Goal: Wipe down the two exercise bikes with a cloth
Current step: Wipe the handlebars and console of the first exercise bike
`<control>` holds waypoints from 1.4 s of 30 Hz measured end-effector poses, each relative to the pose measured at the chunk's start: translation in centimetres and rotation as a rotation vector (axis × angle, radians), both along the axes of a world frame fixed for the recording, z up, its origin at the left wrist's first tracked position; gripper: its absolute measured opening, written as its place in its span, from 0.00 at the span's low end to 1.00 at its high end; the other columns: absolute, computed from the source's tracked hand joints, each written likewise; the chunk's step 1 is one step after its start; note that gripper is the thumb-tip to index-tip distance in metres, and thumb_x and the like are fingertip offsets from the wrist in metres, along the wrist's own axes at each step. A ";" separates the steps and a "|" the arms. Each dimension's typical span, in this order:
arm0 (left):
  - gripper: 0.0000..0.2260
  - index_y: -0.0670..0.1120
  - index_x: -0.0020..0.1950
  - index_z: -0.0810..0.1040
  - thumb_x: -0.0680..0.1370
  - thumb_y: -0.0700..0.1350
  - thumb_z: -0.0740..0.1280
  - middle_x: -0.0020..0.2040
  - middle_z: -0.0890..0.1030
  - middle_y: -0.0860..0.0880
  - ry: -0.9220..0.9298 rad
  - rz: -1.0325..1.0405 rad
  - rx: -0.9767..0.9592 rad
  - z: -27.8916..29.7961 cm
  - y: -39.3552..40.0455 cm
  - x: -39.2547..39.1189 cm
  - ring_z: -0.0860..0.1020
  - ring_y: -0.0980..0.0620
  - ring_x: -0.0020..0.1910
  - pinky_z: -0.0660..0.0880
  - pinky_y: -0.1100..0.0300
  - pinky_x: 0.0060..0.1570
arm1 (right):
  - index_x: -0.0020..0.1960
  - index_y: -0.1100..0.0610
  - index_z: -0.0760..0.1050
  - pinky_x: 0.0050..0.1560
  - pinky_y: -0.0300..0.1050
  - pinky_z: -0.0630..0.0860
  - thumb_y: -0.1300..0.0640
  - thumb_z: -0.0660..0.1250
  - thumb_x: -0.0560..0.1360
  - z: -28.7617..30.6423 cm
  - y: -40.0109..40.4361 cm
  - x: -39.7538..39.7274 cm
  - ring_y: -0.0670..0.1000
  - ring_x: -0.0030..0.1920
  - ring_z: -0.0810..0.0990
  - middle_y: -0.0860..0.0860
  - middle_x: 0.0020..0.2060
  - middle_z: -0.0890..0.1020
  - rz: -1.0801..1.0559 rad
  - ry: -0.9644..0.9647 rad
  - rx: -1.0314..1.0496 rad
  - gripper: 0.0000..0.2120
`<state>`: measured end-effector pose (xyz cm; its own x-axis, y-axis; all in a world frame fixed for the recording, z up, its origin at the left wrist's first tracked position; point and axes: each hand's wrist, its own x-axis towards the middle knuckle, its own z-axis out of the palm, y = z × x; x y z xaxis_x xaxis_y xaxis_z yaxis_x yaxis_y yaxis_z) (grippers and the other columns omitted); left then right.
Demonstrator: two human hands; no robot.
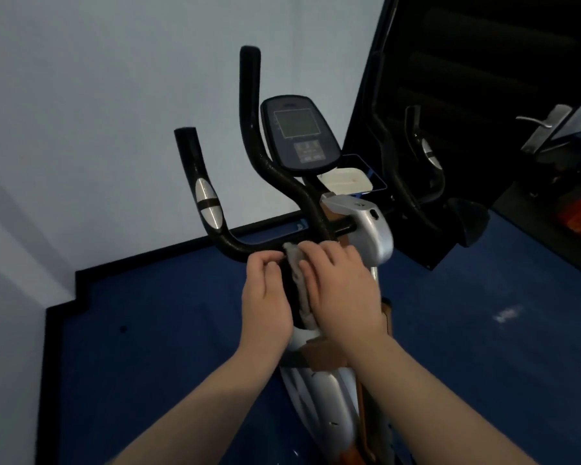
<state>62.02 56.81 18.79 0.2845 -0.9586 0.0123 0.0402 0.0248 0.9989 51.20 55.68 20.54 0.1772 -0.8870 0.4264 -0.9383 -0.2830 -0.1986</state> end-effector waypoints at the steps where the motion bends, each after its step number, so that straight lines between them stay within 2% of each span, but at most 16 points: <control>1: 0.11 0.51 0.52 0.75 0.83 0.44 0.54 0.41 0.79 0.58 -0.022 0.009 -0.013 -0.1 0.0 0.0 0.76 0.65 0.39 0.72 0.73 0.38 | 0.64 0.51 0.71 0.38 0.44 0.74 0.50 0.53 0.80 -0.6 0.8 -0.5 0.49 0.49 0.74 0.49 0.52 0.77 -0.027 -0.110 0.009 0.17; 4: 0.11 0.51 0.52 0.75 0.84 0.45 0.53 0.42 0.79 0.56 -0.041 0.019 -0.010 -0.4 0.1 -0.1 0.76 0.64 0.39 0.73 0.73 0.36 | 0.67 0.47 0.66 0.37 0.43 0.74 0.48 0.51 0.79 -1.3 2.4 -1.4 0.46 0.49 0.74 0.47 0.53 0.74 -0.048 -0.294 0.095 0.18; 9: 0.12 0.53 0.54 0.76 0.84 0.47 0.53 0.44 0.80 0.51 -0.104 0.053 -0.036 -0.5 0.1 -0.2 0.78 0.55 0.41 0.76 0.61 0.41 | 0.56 0.52 0.69 0.37 0.46 0.69 0.47 0.48 0.82 1.1 -3.5 -0.1 0.49 0.39 0.74 0.50 0.43 0.79 -0.059 -0.092 0.137 0.14; 10: 0.12 0.53 0.54 0.76 0.84 0.47 0.53 0.44 0.80 0.52 -0.108 0.061 -0.040 -0.6 0.2 -0.2 0.78 0.54 0.42 0.76 0.61 0.41 | 0.55 0.52 0.69 0.37 0.47 0.71 0.47 0.48 0.82 0.8 -3.5 0.0 0.49 0.39 0.75 0.49 0.43 0.79 -0.062 -0.126 0.139 0.14; 12: 0.12 0.53 0.53 0.77 0.84 0.46 0.53 0.44 0.80 0.53 -0.124 0.062 -0.037 -0.7 0.2 -0.1 0.78 0.55 0.43 0.76 0.63 0.40 | 0.56 0.51 0.69 0.40 0.47 0.74 0.46 0.49 0.81 -0.4 -1.2 -0.4 0.48 0.42 0.78 0.47 0.44 0.78 -0.042 -0.364 0.134 0.14; 14: 0.12 0.53 0.52 0.77 0.84 0.46 0.53 0.44 0.80 0.53 -0.138 0.050 -0.036 -0.6 0.2 0.0 0.77 0.57 0.41 0.75 0.65 0.37 | 0.60 0.48 0.66 0.38 0.44 0.73 0.41 0.46 0.78 -1.1 1.6 -1.2 0.46 0.42 0.78 0.44 0.45 0.77 -0.022 -0.484 0.102 0.18; 16: 0.12 0.52 0.51 0.77 0.84 0.45 0.53 0.42 0.79 0.52 -0.148 0.041 -0.045 -0.2 0.2 0.1 0.76 0.58 0.37 0.73 0.67 0.34 | 0.57 0.46 0.63 0.36 0.46 0.73 0.42 0.46 0.77 -0.8 0.7 -1.7 0.49 0.39 0.78 0.45 0.41 0.76 0.021 -0.409 0.107 0.15; 18: 0.12 0.51 0.51 0.77 0.83 0.44 0.54 0.40 0.79 0.49 -0.139 0.056 -0.051 0.0 0.2 0.0 0.75 0.58 0.35 0.72 0.66 0.32 | 0.54 0.50 0.65 0.35 0.47 0.72 0.46 0.47 0.79 0.1 -2.2 -1.3 0.52 0.35 0.77 0.45 0.34 0.73 0.005 -0.265 0.151 0.11; 20: 0.13 0.49 0.52 0.77 0.83 0.44 0.54 0.40 0.80 0.48 -0.108 0.100 -0.055 -0.1 0.2 -0.4 0.76 0.58 0.35 0.73 0.66 0.32 | 0.53 0.52 0.67 0.33 0.46 0.67 0.48 0.50 0.81 0.6 -3.4 -0.7 0.52 0.33 0.73 0.44 0.30 0.68 -0.037 -0.247 0.161 0.11; 24: 0.13 0.47 0.52 0.78 0.83 0.43 0.54 0.42 0.80 0.49 -0.066 0.141 -0.055 -0.3 0.4 -0.9 0.77 0.59 0.40 0.74 0.68 0.36 | 0.57 0.47 0.65 0.39 0.47 0.75 0.41 0.49 0.78 -1.6 1.3 -1.1 0.47 0.41 0.79 0.44 0.40 0.78 -0.045 -0.628 0.177 0.14; 27: 0.13 0.47 0.51 0.78 0.83 0.43 0.54 0.41 0.80 0.49 -0.076 0.128 -0.054 0.0 0.4 -0.8 0.77 0.59 0.38 0.74 0.68 0.35 | 0.55 0.50 0.62 0.35 0.50 0.75 0.41 0.43 0.77 -0.9 0.5 -2.1 0.51 0.36 0.79 0.47 0.36 0.78 0.032 -0.395 0.168 0.17; 30: 0.13 0.46 0.51 0.78 0.83 0.41 0.53 0.43 0.80 0.53 -0.071 0.153 -0.078 0.0 0.2 -0.9 0.77 0.63 0.40 0.73 0.72 0.37 | 0.54 0.54 0.66 0.34 0.50 0.68 0.46 0.46 0.82 1.1 -3.7 -0.7 0.55 0.37 0.75 0.52 0.37 0.78 -0.010 -0.158 0.221 0.15; 32: 0.13 0.45 0.52 0.78 0.83 0.41 0.53 0.45 0.80 0.54 -0.059 0.180 -0.076 -0.2 0.3 -1.2 0.77 0.65 0.41 0.73 0.73 0.39 | 0.55 0.55 0.68 0.33 0.49 0.67 0.48 0.49 0.82 0.6 -3.4 -0.3 0.52 0.37 0.74 0.52 0.41 0.78 -0.018 -0.155 0.143 0.13; 36: 0.13 0.45 0.53 0.78 0.83 0.43 0.54 0.46 0.81 0.51 -0.041 0.148 -0.050 -0.2 0.4 -1.0 0.78 0.62 0.42 0.75 0.71 0.39 | 0.61 0.51 0.69 0.45 0.48 0.76 0.54 0.56 0.80 -0.8 0.8 -3.0 0.49 0.49 0.76 0.49 0.51 0.76 0.248 -0.457 0.131 0.11; 39: 0.13 0.45 0.53 0.79 0.83 0.43 0.55 0.46 0.81 0.50 -0.023 0.125 -0.026 0.1 0.5 -0.8 0.78 0.61 0.42 0.75 0.71 0.39 | 0.55 0.53 0.74 0.44 0.50 0.76 0.56 0.60 0.79 -0.1 -1.1 -4.0 0.49 0.48 0.75 0.49 0.47 0.77 0.261 -0.308 0.031 0.07; 42: 0.13 0.46 0.53 0.81 0.82 0.45 0.57 0.45 0.83 0.53 0.089 0.126 0.040 0.4 0.8 -0.7 0.80 0.59 0.45 0.76 0.67 0.43 | 0.53 0.54 0.79 0.51 0.51 0.72 0.57 0.66 0.76 1.1 -1.5 -2.0 0.52 0.49 0.76 0.49 0.47 0.81 0.253 -0.255 -0.101 0.07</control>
<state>61.32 57.65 19.15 0.4006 -0.9145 -0.0559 0.1276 -0.0048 0.9918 49.22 54.20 21.66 0.2624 -0.7798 0.5684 -0.7601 -0.5298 -0.3761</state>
